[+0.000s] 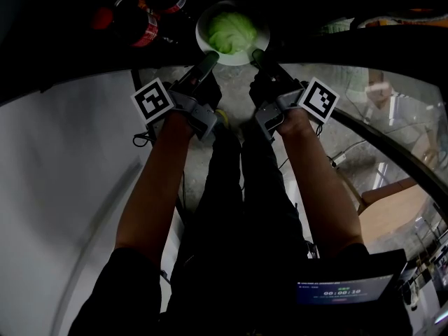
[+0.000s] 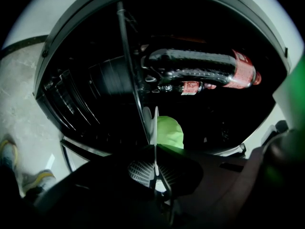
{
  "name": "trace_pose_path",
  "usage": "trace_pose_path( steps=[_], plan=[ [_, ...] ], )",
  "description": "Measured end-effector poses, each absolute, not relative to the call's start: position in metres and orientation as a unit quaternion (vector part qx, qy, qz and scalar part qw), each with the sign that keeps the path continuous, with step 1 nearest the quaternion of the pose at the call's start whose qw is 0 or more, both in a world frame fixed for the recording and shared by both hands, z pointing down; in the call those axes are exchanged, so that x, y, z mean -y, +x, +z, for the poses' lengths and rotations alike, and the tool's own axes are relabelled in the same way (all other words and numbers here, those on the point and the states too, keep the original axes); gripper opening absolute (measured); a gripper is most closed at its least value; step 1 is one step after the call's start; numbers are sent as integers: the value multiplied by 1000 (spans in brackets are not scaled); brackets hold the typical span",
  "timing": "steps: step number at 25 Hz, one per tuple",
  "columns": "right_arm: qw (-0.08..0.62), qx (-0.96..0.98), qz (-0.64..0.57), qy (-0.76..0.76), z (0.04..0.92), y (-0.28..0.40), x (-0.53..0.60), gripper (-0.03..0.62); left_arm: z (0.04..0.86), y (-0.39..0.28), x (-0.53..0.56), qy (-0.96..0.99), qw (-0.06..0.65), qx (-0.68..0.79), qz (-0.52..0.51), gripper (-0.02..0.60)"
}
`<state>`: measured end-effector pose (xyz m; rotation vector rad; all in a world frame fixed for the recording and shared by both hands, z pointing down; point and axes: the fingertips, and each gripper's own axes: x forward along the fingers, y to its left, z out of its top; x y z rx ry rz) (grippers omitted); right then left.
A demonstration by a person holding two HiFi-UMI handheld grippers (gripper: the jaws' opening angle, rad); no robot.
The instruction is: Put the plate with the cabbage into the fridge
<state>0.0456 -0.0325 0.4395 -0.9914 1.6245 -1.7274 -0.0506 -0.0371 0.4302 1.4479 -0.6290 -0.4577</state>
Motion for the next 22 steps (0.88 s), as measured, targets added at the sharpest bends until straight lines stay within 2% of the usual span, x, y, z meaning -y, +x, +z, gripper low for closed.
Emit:
trace_pose_path(
  steps=[22],
  plan=[
    [289,-605,-643,-370,443,48,31,31,430,-58,38,642,673,293,-221,12]
  ],
)
